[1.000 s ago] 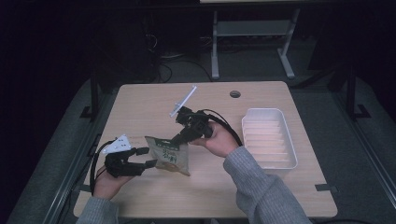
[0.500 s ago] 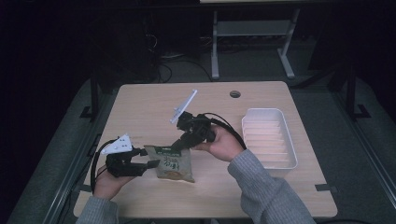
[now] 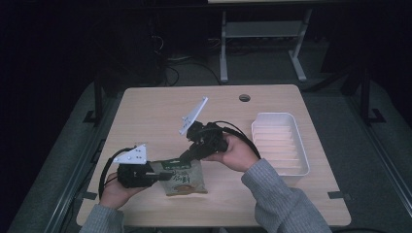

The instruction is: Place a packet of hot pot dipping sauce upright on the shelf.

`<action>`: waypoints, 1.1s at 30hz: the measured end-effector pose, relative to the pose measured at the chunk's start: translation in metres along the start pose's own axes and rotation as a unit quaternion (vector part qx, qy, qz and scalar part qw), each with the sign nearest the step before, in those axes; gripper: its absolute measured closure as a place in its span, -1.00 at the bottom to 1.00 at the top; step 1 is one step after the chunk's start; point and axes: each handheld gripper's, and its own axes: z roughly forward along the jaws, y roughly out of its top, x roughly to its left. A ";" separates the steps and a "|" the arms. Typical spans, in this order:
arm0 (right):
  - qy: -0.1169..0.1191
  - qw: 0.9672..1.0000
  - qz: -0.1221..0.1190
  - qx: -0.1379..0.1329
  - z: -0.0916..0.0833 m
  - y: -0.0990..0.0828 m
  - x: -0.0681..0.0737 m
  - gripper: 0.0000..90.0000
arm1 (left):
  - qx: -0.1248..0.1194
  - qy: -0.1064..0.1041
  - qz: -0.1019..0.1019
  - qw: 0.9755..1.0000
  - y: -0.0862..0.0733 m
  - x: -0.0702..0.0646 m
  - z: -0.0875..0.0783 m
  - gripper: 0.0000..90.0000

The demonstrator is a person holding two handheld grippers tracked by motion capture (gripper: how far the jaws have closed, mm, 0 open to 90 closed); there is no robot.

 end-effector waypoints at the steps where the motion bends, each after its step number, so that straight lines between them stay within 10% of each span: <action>1: 0.000 1.000 0.000 0.000 0.000 0.000 0.000 1.00 | 0.000 0.000 0.000 1.000 0.000 0.000 0.000 0.89; 15: -0.002 1.000 0.002 -0.004 -0.003 -0.017 -0.001 0.95 | 0.043 0.005 0.007 0.999 0.011 -0.008 0.009 0.99; 33: -0.024 0.996 0.030 -0.083 -0.037 -0.055 -0.002 0.54 | 0.059 0.023 -0.004 0.998 0.038 0.000 0.000 1.00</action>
